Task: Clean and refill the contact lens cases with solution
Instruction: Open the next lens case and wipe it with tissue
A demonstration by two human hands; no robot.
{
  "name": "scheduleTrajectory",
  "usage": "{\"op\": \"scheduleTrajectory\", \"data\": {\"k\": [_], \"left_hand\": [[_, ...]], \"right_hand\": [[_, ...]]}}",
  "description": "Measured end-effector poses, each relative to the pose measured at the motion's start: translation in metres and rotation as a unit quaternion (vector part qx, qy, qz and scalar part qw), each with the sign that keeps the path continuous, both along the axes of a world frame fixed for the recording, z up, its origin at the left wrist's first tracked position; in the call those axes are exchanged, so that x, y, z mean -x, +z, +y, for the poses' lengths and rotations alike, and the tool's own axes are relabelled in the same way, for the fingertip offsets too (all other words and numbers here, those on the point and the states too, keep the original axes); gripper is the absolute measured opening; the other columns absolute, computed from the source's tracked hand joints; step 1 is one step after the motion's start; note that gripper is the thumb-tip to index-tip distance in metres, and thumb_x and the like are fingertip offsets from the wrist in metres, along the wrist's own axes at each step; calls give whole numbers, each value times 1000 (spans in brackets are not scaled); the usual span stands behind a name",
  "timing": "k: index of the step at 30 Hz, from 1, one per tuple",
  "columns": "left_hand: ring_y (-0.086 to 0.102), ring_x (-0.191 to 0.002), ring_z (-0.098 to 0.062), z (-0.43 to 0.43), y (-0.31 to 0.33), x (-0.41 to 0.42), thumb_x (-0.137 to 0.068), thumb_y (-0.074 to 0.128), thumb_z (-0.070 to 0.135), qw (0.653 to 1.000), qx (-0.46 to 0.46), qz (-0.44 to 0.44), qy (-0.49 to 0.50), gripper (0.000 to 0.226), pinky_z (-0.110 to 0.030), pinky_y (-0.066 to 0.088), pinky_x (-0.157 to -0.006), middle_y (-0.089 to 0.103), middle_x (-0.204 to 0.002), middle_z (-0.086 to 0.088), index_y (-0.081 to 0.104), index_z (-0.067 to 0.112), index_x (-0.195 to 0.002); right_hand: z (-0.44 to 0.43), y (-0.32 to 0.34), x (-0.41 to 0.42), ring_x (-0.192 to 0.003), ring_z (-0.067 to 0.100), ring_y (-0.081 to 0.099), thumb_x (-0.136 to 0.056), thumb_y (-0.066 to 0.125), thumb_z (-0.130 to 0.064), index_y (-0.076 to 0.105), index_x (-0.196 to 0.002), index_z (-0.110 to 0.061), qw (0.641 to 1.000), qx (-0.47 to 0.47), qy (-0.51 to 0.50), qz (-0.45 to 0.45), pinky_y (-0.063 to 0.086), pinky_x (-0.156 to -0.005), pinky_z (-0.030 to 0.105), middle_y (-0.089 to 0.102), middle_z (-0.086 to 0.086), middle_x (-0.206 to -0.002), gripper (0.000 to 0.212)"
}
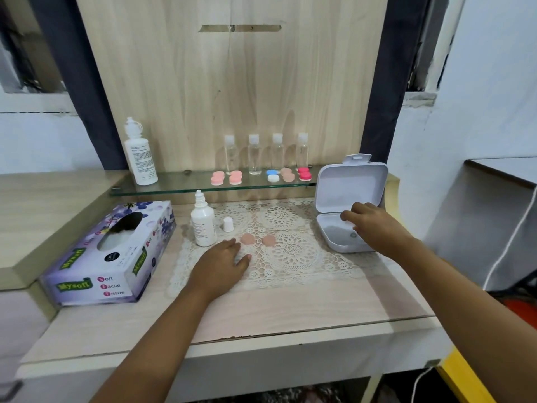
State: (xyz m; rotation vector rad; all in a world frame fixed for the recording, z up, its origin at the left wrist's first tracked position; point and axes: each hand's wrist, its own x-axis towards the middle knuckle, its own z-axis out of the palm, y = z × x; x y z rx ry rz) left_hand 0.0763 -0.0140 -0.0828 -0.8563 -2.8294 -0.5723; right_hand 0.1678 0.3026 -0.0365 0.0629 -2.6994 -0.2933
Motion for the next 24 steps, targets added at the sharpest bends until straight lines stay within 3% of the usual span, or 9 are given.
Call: {"op": "scheduleTrajectory", "data": {"k": [3, 6, 9, 11, 15, 17, 19, 22, 24], "left_hand": [[26, -139, -15, 0, 0, 0, -97, 40, 42, 1000, -2, 0, -1, 53, -23, 19, -110, 32, -151, -3, 42, 11, -139], [26, -139, -15, 0, 0, 0, -97, 39, 42, 1000, 1, 1, -2, 52, -23, 19, -110, 32, -151, -4, 42, 11, -139], [26, -139, -15, -1, 0, 0, -97, 39, 42, 1000, 2, 2, -3, 53, -24, 20, -110, 31, -151, -3, 41, 12, -140], [27, -139, -15, 0, 0, -1, -97, 39, 41, 1000, -1, 6, -2, 52, -23, 20, -109, 33, -151, -3, 43, 11, -139], [26, -139, -14, 0, 1, -1, -97, 40, 41, 1000, -4, 5, 0, 51, -22, 20, -109, 32, -151, -2, 43, 12, -139], [26, -139, -14, 0, 0, -1, -97, 40, 41, 1000, -4, 0, 0, 52, -23, 19, -110, 31, -151, -2, 43, 12, -139], [26, -139, -14, 0, 0, 0, -97, 40, 42, 1000, -5, -3, 1, 52, -23, 19, -110, 31, -151, -2, 42, 12, -139], [25, -139, -14, 0, 0, 0, -97, 40, 42, 1000, -7, -3, 1, 52, -23, 20, -110, 31, -151, -2, 42, 12, -140], [25, -139, -14, 0, 0, 0, -97, 40, 42, 1000, -7, -2, 1, 52, -23, 20, -110, 31, -151, -2, 42, 13, -139]], "right_hand": [[0, 0, 2, -55, 26, 48, -49, 81, 12, 62, -88, -11, 1000, -16, 12, 2, 33, -45, 28, 52, 6, -73, 49], [1, -4, 4, -58, 28, 50, -54, 80, 11, 61, -91, -11, 1000, 3, 15, 16, 40, -44, 31, 53, 7, -76, 47], [-4, -6, 5, -74, 35, 56, -71, 71, 4, 60, -102, -7, 996, 76, -8, 44, 50, -57, 42, 58, 12, -88, 35], [-12, -6, 6, -83, 35, 57, -80, 66, -2, 59, -108, -6, 985, 153, -16, 73, 49, -65, 41, 59, 14, -95, 29], [-37, -4, 10, -75, 20, 54, -80, 70, -9, 61, -107, -2, 950, 263, 10, 166, 37, -64, 27, 58, 8, -87, 29], [-55, -2, 15, -70, 18, 52, -79, 72, -12, 62, -105, -2, 935, 299, 41, 188, 41, -65, 28, 54, 5, -81, 30], [-76, -3, 18, -70, 18, 52, -79, 72, -15, 63, -105, -2, 922, 337, 64, 178, 43, -68, 24, 54, 5, -80, 30], [-105, -10, 22, -75, 15, 55, -81, 71, -22, 64, -108, -7, 909, 390, 89, 118, 39, -69, 9, 55, 1, -86, 31], [-119, -18, 26, -77, 13, 56, -82, 69, -25, 64, -110, -9, 906, 406, 90, 78, 39, -70, 11, 55, -1, -89, 33]]}}
